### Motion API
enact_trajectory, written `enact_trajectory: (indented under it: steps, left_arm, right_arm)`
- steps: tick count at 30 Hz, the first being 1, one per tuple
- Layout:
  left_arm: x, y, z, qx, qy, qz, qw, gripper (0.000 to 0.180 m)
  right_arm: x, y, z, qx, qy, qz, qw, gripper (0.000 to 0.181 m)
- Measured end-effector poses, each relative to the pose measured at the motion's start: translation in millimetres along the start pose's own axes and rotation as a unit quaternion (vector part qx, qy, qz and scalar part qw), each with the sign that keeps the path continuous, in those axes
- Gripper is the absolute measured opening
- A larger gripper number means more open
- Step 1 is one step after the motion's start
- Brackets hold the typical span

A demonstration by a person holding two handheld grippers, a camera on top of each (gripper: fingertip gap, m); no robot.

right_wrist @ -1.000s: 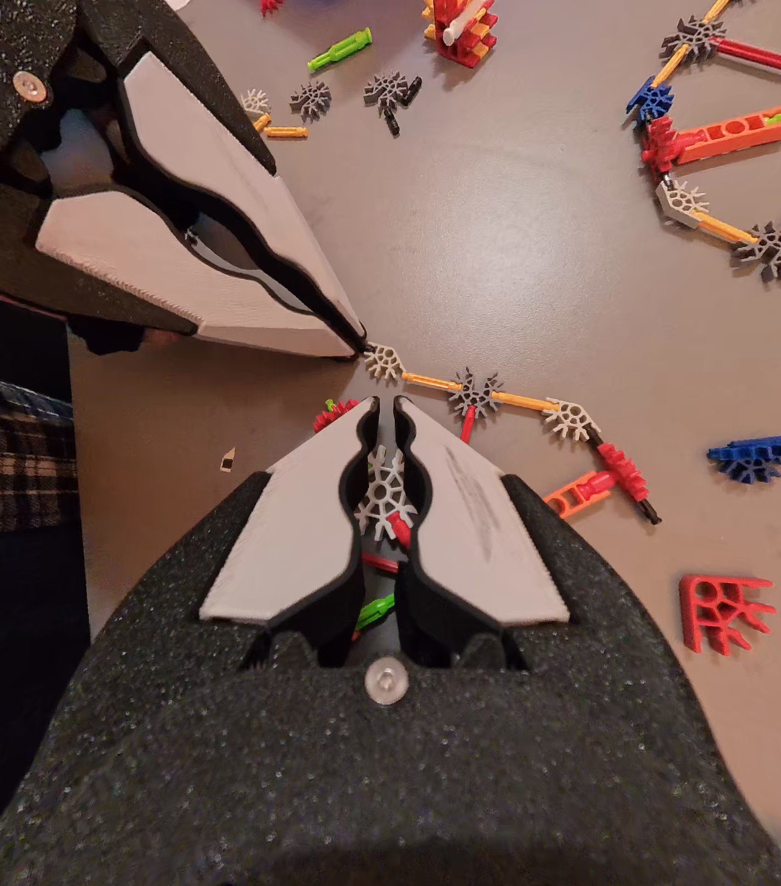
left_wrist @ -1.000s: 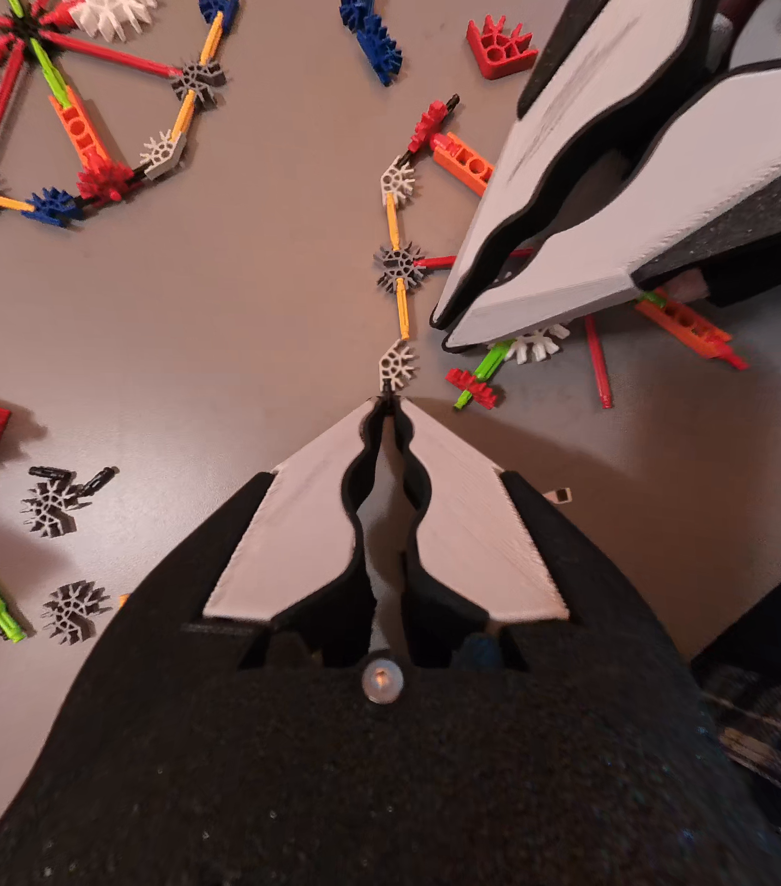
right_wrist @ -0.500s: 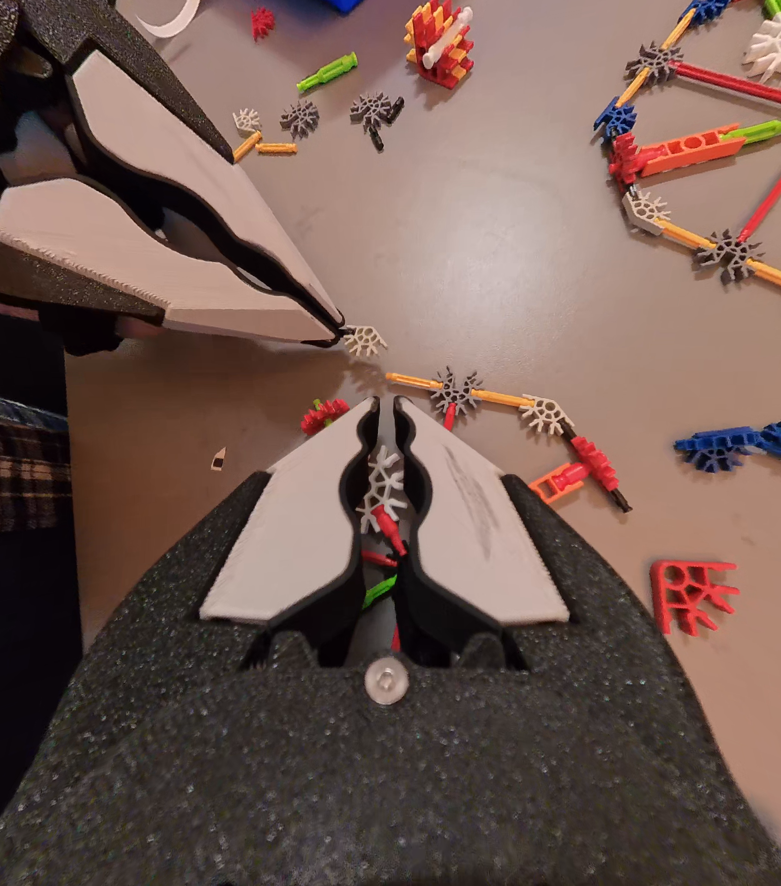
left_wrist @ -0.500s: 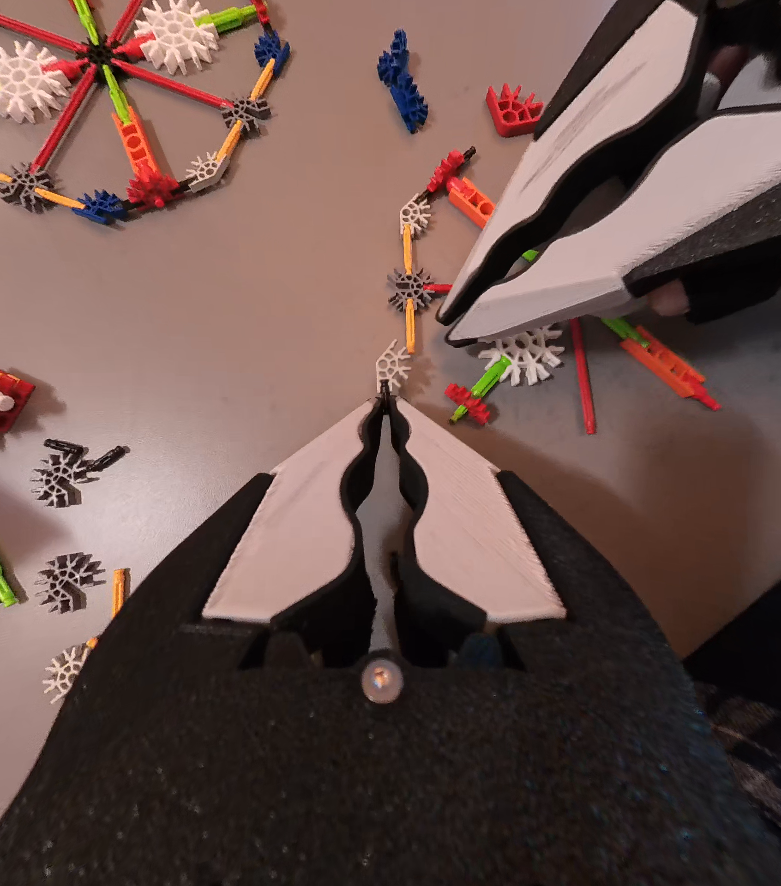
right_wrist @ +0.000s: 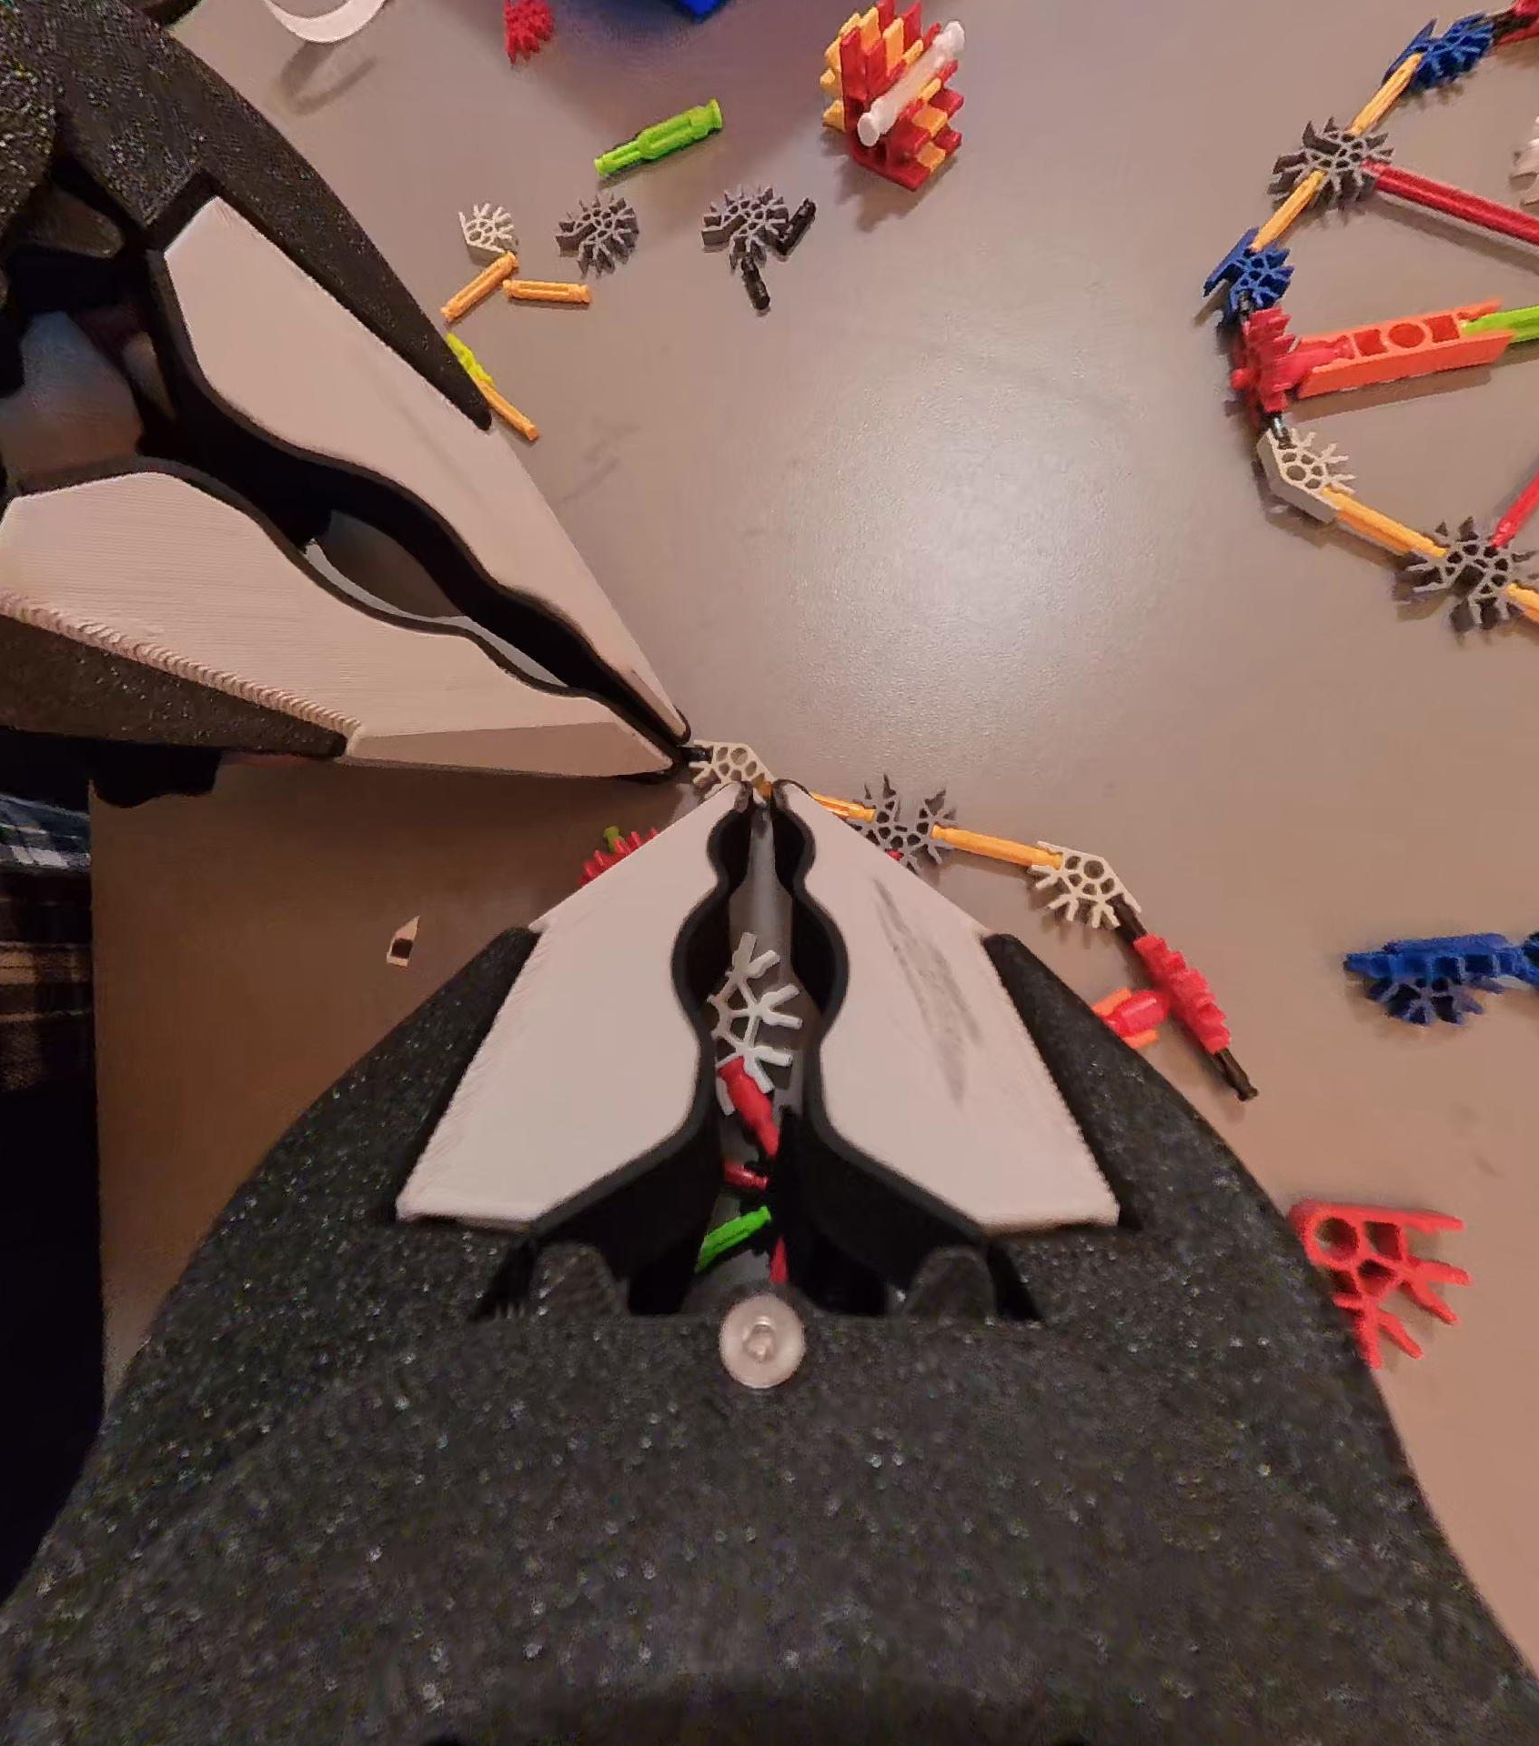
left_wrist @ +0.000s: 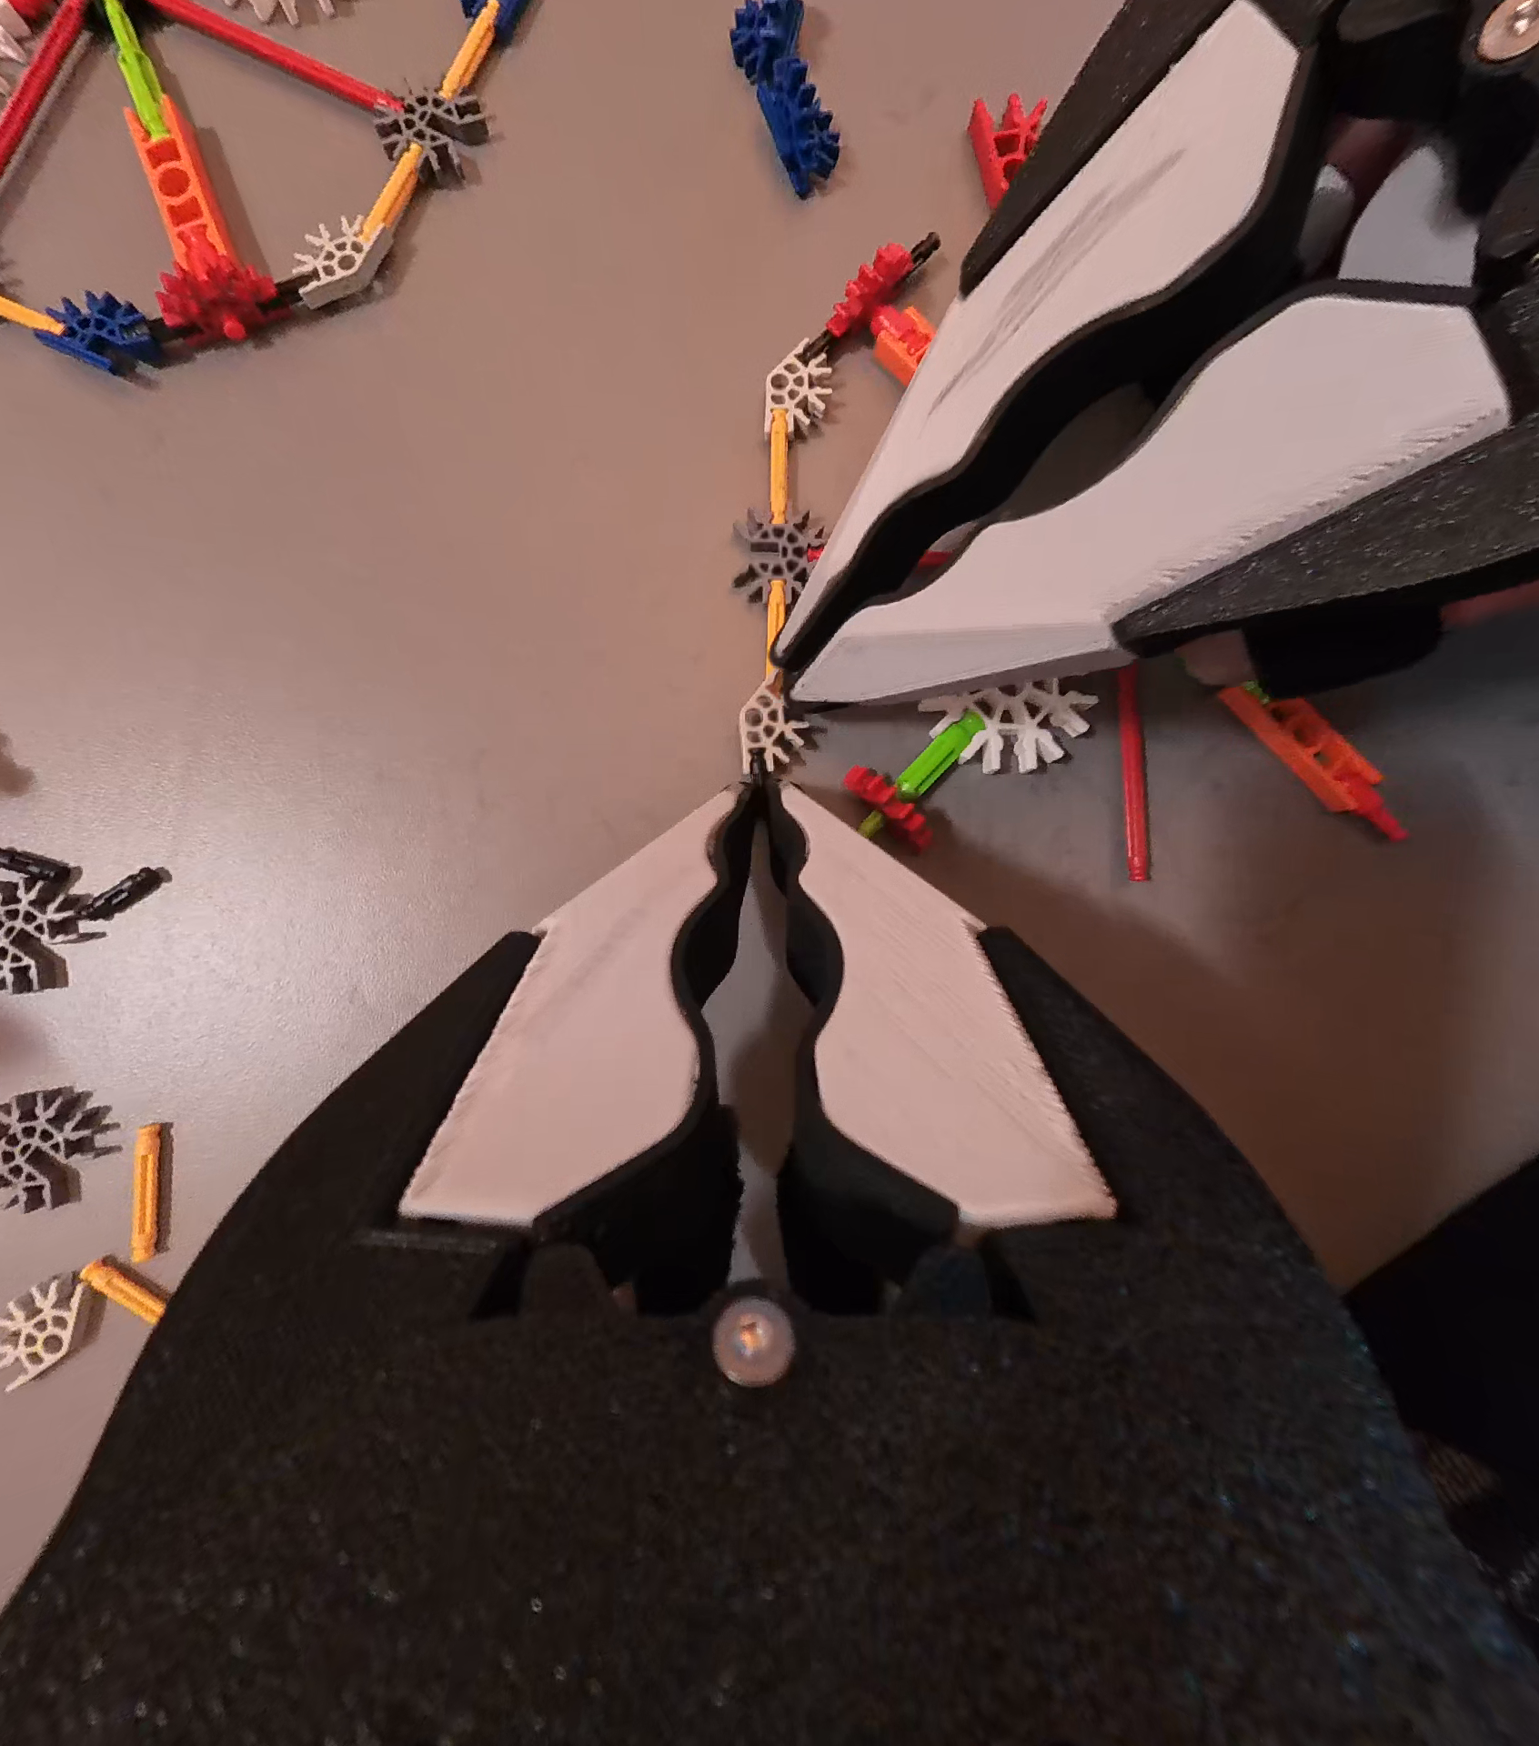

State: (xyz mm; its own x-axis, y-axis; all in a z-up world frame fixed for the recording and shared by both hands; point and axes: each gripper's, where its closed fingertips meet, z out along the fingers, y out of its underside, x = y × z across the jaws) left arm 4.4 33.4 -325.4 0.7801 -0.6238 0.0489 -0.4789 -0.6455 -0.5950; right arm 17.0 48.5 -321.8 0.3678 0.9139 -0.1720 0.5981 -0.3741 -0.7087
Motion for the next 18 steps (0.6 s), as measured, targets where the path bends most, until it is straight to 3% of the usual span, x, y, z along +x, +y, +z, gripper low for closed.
enact_trajectory:
  steps: [18]
  left_arm:
    - [3.5,0.2,-0.8,-0.004,0.018,-0.020,1.000,0.000]
  right_arm:
    - [3.5,-1.6,4.5,-0.018,0.004,-0.012,1.000,0.000]
